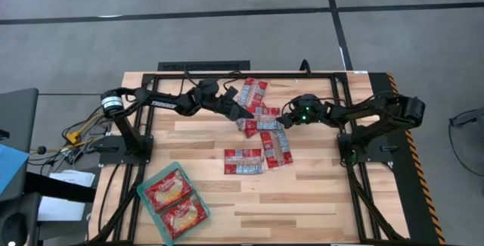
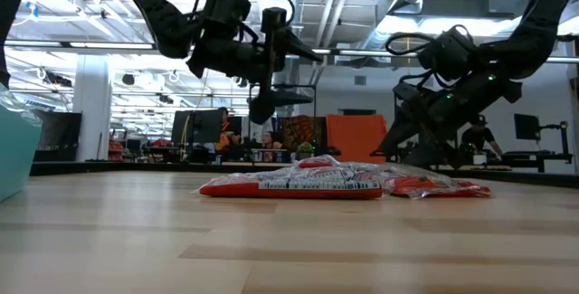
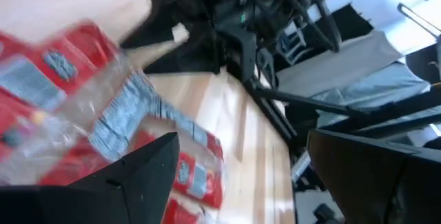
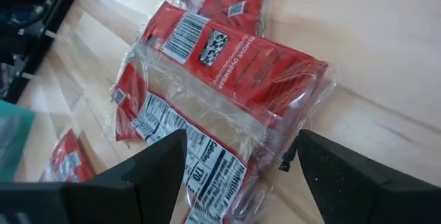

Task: Sort popcorn bags into baskets
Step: Put the red popcorn bag into the green bin

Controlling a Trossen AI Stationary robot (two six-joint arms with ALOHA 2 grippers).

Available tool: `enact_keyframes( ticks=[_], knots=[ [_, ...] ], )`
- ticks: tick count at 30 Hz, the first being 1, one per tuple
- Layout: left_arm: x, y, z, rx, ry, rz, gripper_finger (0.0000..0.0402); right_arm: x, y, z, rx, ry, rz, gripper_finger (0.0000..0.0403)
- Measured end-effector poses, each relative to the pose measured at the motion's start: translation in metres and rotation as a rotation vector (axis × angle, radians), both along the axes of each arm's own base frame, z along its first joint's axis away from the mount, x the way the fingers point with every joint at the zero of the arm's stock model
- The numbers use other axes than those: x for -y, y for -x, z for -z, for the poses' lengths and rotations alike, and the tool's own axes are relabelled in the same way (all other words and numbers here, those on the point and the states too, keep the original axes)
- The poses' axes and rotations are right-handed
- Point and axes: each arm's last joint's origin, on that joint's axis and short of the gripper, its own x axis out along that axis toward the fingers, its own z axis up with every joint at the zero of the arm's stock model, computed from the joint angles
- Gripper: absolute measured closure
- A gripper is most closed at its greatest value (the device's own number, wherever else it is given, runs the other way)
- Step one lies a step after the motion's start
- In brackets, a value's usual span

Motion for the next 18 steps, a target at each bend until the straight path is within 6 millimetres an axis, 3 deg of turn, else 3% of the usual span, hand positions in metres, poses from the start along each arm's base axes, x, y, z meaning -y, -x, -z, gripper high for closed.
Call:
enact_keyframes(
  ticks=[12, 18],
  knots=[
    [0.001, -0.005, 0.007, -0.014, -0.006, -0.092, 0.0095, 0.002, -0.009, 0.016, -0.056, -0.040, -0.013, 0.0105],
    [0.001, -0.005, 0.008, -0.016, -0.007, -0.103, 0.0095, 0.000, -0.009, 0.014, -0.050, -0.034, -0.013, 0.0167]
  ],
)
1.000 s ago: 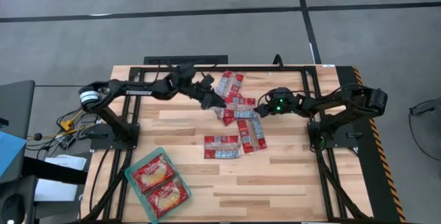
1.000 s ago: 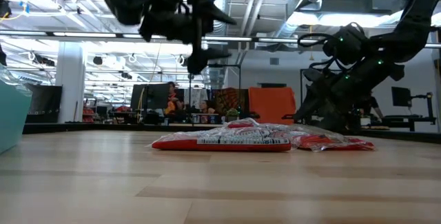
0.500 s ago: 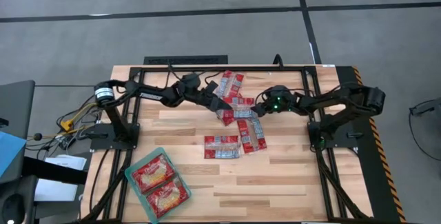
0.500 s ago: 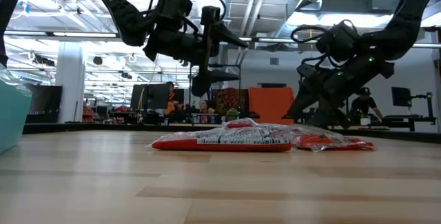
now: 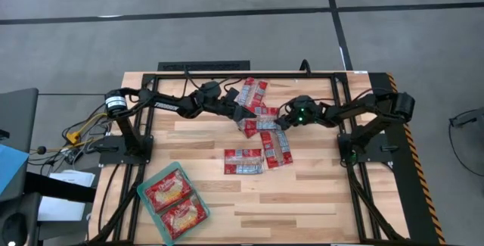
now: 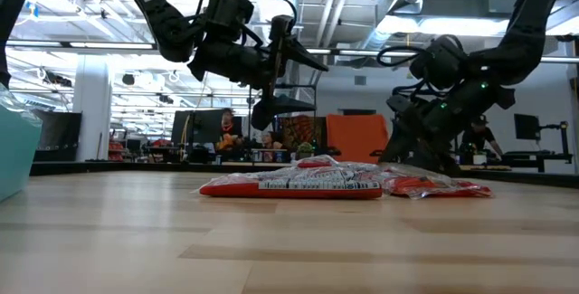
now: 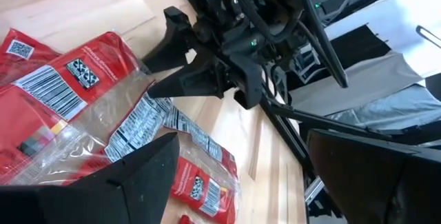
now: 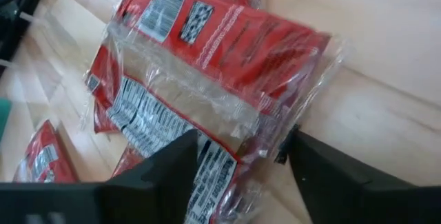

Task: Sort popcorn bags into baskets
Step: Put the red popcorn bag into the green bin

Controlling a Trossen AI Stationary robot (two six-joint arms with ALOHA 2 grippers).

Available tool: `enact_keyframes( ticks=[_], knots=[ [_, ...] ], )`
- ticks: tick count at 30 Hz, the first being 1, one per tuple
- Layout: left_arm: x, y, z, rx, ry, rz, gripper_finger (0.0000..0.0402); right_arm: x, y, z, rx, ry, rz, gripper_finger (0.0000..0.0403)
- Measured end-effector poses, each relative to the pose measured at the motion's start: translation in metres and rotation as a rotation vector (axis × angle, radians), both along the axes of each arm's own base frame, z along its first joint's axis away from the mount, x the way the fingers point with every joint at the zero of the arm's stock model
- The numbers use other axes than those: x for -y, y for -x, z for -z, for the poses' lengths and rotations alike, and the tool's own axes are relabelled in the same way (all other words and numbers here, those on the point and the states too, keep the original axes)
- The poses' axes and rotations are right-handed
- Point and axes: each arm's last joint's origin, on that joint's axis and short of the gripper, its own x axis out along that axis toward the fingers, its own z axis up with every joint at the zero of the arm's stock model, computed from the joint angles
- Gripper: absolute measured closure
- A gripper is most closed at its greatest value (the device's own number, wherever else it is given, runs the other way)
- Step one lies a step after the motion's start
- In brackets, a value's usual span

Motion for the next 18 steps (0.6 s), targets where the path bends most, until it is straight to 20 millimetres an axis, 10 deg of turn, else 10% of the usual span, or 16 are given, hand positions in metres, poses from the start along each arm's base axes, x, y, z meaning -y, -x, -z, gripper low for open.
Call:
enact_keyframes(
  ticks=[10, 18],
  knots=[
    [-0.001, 0.000, 0.000, -0.003, 0.017, -0.035, 0.0095, 0.001, -0.001, -0.001, 0.006, -0.013, -0.016, 0.0375],
    [-0.004, 0.001, 0.000, -0.006, 0.169, -0.062, 0.0095, 0.000, -0.001, -0.016, 0.088, 0.002, -0.039, 0.0396]
  ],
)
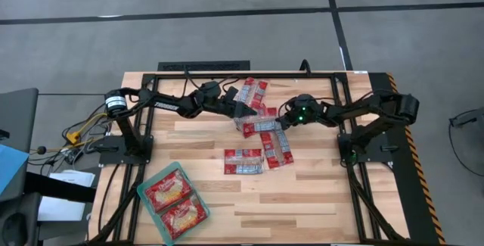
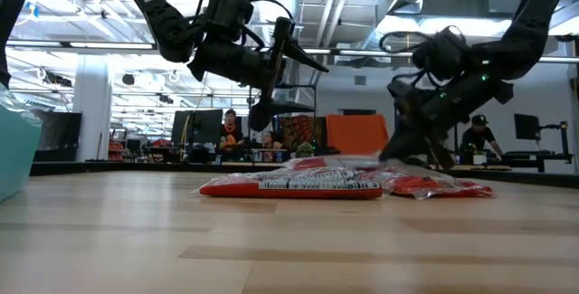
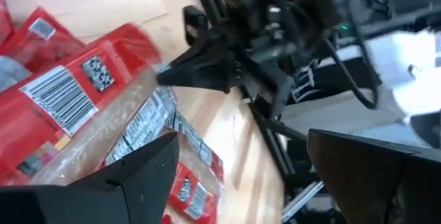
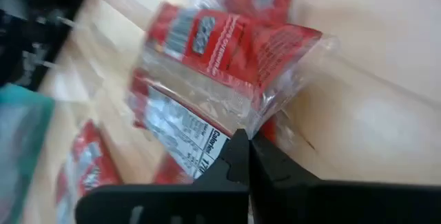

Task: Sort popcorn bags into baskets
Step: Put the red popcorn bag into the green bin

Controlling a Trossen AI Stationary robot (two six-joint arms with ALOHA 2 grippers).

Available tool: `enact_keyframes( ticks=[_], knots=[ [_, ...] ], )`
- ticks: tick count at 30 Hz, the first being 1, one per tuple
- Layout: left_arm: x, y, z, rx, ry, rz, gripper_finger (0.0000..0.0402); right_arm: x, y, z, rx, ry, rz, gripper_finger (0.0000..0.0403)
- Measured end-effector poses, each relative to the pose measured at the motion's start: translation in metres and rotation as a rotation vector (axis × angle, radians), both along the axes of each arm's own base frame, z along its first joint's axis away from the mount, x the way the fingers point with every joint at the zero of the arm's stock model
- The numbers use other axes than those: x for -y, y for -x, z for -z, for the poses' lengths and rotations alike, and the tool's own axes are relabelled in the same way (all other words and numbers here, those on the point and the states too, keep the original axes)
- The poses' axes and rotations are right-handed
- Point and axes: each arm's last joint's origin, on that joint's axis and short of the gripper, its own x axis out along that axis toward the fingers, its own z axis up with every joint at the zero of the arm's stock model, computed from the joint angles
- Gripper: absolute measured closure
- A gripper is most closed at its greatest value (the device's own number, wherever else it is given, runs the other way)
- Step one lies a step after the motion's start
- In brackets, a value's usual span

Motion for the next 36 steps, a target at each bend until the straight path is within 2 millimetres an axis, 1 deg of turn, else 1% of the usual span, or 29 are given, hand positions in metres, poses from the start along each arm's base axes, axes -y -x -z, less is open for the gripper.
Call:
enact_keyframes(
  ticks=[7, 12, 20, 25, 29, 32, 36],
  knots=[
    [-0.010, 0.004, 0.000, 0.001, 0.137, -0.053, 0.0095, -0.004, 0.005, -0.024, 0.069, 0.090, -0.027, 0.0398],
    [-0.015, 0.006, 0.000, 0.004, 0.212, -0.079, 0.0095, -0.010, 0.012, -0.035, 0.038, 0.177, -0.067, 0.0398],
    [-0.017, 0.006, 0.000, 0.005, 0.278, -0.096, 0.0095, -0.025, 0.016, -0.050, -0.005, 0.394, -0.185, 0.0399],
    [-0.017, 0.007, 0.000, 0.004, 0.284, -0.085, 0.0095, -0.035, 0.007, -0.064, -0.114, 0.550, -0.307, 0.0400],
    [-0.016, 0.007, 0.002, -0.020, 0.274, -0.052, 0.0095, -0.040, -0.005, -0.077, -0.200, 0.650, -0.382, 0.0399],
    [-0.015, 0.008, 0.005, -0.055, 0.322, -0.050, 0.0095, -0.043, -0.013, -0.086, -0.246, 0.716, -0.395, 0.0398],
    [-0.015, 0.008, 0.007, -0.074, 0.440, -0.077, 0.0095, -0.048, -0.022, -0.093, -0.322, 0.791, -0.414, 0.0399]
  ],
)
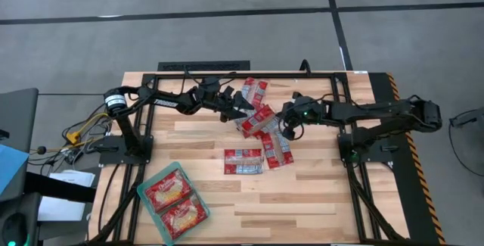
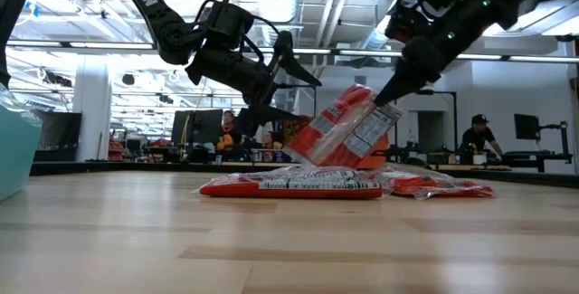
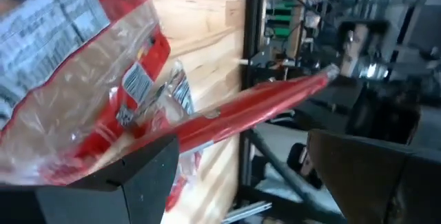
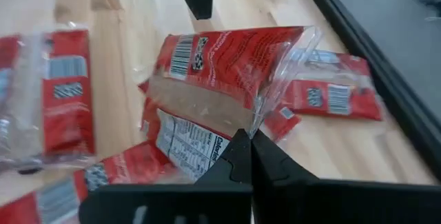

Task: Sort popcorn bags into baskets
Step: Put the red popcorn bag into the green bin

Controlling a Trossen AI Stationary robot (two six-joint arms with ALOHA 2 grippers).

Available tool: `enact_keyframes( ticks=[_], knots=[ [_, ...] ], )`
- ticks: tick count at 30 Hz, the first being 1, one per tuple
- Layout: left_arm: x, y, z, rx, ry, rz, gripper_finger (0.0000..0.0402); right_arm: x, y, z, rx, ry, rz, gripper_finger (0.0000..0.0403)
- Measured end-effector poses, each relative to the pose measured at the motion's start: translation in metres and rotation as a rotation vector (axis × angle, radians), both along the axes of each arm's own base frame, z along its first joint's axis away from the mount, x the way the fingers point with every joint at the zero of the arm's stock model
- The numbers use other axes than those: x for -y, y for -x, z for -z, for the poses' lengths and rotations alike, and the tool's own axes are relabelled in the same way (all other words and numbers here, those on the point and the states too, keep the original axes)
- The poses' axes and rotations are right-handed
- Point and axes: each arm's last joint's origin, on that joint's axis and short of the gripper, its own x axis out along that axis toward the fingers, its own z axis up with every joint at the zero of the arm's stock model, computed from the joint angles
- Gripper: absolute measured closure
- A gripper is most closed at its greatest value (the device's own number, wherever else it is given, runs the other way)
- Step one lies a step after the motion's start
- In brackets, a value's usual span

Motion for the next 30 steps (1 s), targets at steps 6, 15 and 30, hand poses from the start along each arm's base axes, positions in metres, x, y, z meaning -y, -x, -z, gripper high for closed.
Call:
enact_keyframes(
  ticks=[6, 15, 30],
  knots=[
    [0.000, 0.000, 0.000, -0.001, 0.193, -0.032, 0.0095, -0.006, -0.003, -0.003, -0.087, 0.109, 0.032, 0.0395],
    [0.004, -0.003, 0.001, -0.005, 0.431, -0.180, 0.0095, -0.011, -0.003, -0.006, -0.090, 0.173, 0.048, 0.0397],
    [0.040, -0.016, 0.001, -0.003, 0.742, -0.273, 0.0095, -0.015, -0.005, -0.007, -0.100, 0.245, 0.038, 0.0390]
  ],
)
